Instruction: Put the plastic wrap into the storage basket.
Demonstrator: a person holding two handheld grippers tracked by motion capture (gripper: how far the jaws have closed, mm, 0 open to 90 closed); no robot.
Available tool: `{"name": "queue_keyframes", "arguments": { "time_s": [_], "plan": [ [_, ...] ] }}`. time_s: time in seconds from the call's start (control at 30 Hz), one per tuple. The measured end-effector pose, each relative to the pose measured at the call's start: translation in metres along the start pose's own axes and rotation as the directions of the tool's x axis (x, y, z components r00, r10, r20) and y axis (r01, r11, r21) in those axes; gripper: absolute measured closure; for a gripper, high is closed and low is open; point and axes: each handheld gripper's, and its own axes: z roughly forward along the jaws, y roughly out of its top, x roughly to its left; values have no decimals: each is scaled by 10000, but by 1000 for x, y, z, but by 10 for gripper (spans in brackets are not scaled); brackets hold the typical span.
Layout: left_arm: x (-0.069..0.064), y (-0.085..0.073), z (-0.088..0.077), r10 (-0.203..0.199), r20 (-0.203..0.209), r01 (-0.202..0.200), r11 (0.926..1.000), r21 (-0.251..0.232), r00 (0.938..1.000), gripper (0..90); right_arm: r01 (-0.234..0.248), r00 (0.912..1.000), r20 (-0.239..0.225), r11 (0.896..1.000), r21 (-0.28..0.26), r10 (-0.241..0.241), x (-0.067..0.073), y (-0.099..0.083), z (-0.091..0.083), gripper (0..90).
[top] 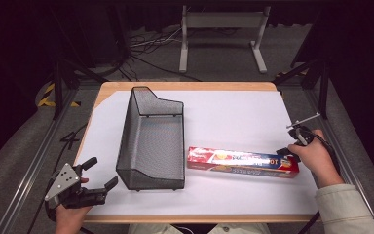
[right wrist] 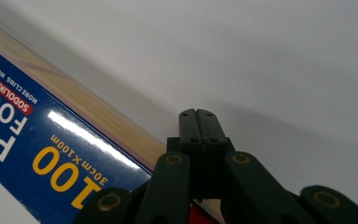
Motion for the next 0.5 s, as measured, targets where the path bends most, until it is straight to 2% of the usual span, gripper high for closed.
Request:
{"name": "queue_keyframes", "arguments": {
  "time_s": [0.1, 0.13, 0.2, 0.23, 0.27, 0.3, 0.33, 0.37, 0.4, 0.43, 0.5],
  "plan": [
    [0, 0, 0, 13, -6, -13, 10000, 4, 10000, 42, 377, 9992, 125, 9974, -606, -370, 4, -1, -2, 900],
    [0, 0, 0, 15, -16, -15, 10000, 0, 10000, 42, 580, 9983, -8, 9915, -1160, -585, 8, -1, -4, 900],
    [0, 0, 0, 2, -5, -2, 10000, 3, 10000, 41, 1186, 9912, -290, 9642, -2373, -1290, 23, 0, -10, 900],
    [0, 0, 0, -16, -10, 16, 10000, 13, 10000, 41, 1186, 9912, -290, 9642, -2373, -1290, 23, 0, -10, 900],
    [-1, 0, 1, -26, -5, 26, 10000, -6, 10000, 42, 1791, 9798, -295, 9331, -3117, -1980, 39, 1, -15, 900],
    [-1, 0, 1, -26, -5, 26, 10000, -6, 10000, 42, 1791, 9798, -295, 9331, -3117, -1980, 39, 1, -15, 900],
    [-1, 0, 1, 1, 6, -1, 10000, 3, 10000, 42, 2147, 9698, -358, 9140, -3442, -2413, 49, 1, -16, 900],
    [0, 0, 0, 23, 0, -23, 10000, 10, 10000, 42, 2600, 9542, -380, 8853, -3856, -2968, 62, 1, -18, 900],
    [0, 0, 0, 20, 0, -20, 10000, -9, 10000, 42, 2854, 9435, -383, 8659, -4107, -3291, 69, 1, -19, 891],
    [0, 0, 0, 23, 0, -23, 10000, -14, 10000, 42, 3136, 9263, -499, 8375, -4475, -3735, 81, 0, -18, 874],
    [0, 0, 0, -17, 12, 17, 10000, -16, 10000, 42, 3517, 8970, -664, 7967, -4915, -4370, 99, -2, -15, 866]
  ]
}}
